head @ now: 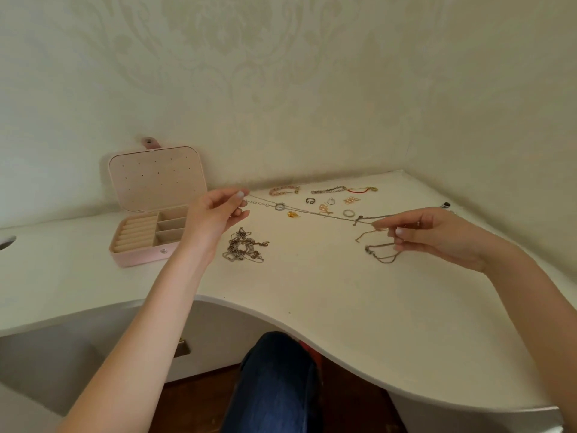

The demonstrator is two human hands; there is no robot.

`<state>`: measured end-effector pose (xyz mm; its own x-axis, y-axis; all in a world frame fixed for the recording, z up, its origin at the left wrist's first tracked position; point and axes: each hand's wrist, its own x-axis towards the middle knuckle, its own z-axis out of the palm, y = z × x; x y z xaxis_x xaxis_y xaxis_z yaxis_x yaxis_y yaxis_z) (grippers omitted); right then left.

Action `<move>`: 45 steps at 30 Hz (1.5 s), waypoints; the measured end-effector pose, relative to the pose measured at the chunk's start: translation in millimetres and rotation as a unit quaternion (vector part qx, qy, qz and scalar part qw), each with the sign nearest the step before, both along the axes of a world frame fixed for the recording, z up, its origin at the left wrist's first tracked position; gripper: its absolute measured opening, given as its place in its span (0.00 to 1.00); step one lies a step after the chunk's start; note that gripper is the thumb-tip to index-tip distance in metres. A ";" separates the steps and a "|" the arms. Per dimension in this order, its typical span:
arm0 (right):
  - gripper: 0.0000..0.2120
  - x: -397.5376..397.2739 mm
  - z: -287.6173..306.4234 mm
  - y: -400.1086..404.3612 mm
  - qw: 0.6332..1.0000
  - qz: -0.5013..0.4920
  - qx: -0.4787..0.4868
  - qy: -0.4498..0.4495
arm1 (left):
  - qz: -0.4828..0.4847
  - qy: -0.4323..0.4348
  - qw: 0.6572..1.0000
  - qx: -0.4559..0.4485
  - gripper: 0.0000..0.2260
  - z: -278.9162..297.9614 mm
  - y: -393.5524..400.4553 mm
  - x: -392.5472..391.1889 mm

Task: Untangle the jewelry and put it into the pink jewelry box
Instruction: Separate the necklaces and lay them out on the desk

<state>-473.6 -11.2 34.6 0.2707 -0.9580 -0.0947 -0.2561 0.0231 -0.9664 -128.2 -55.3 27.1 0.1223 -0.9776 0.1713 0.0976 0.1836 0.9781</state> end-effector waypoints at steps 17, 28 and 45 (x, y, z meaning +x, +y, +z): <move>0.06 -91.3 -7.3 30.4 0.963 -0.260 0.028 -0.068 | -0.089 -0.213 0.973 0.002 0.02 -17.7 34.6 -71.8; 0.07 -113.7 -37.0 1.5 0.821 -0.325 -0.213 0.418 | -0.216 -0.405 0.887 -0.050 0.02 -26.7 65.0 -133.8; 0.28 -99.6 -55.8 -1.5 0.822 -0.155 -0.203 0.509 | -0.233 -0.473 0.836 -0.153 0.27 -25.8 48.9 -152.0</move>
<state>-573.2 -12.8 -21.2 -0.0141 -0.9744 0.2246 -0.9794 -0.0318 -0.1995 -280.3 -6.3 1.2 -0.5913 -0.7740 0.2266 -0.5615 0.5968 0.5732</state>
